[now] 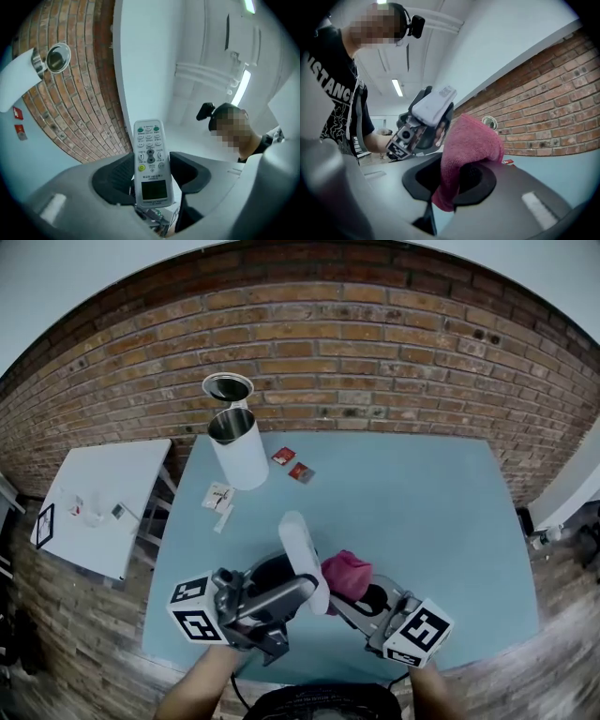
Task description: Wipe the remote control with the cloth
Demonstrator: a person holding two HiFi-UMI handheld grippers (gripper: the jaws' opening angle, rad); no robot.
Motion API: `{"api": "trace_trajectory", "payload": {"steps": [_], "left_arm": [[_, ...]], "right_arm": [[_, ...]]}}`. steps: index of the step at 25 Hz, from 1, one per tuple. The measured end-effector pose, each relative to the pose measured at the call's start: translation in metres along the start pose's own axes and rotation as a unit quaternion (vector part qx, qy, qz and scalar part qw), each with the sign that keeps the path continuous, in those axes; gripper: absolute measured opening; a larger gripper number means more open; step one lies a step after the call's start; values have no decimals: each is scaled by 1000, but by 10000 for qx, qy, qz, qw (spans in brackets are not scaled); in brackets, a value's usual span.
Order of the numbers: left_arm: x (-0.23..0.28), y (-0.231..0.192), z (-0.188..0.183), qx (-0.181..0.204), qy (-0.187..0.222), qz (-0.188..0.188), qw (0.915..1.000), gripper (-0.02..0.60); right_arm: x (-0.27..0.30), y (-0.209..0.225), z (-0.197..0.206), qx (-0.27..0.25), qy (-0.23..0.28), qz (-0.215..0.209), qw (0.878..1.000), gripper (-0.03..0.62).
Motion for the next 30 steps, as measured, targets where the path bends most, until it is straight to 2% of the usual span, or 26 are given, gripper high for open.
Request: {"api": "trace_trajectory", "payload": {"steps": [6,11,16,25,28,30], "left_arm": [[-4,-4,-5,-173,105,-18,9998,236],[-4,-6,0,-202,-155,-32,9997,238],[-5,-6,6,-291,-411,33,9987,238],[0,-3,25,-238,-956,104,9951,238],[1,-4,29,-72,-1141,-61,9934,238],[1,-7,30,170,-1334,-360,9903,238]], "right_arm": [[21,-28,7,-174,-399,-476,9979,63],[27,-37,8,-706,-806,-615,9923,63],[26,-35,4,-1161,-1066,-527,9861,63],[17,-25,-9,-1471,-1052,-232,9832,63],[14,-22,-6,-1424,-1094,-153,9836,63],[10,-17,-4,-1379,-1090,-22,9844,63]]}}
Point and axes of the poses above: the fingertips, and each gripper's own axes: x forward along the fingers, y to its right, z out of its underside, the point moved 7 cm from there along -x, backward along the fingers, and after that the axes turned 5 degrees about -z, right-handed, at the moved point
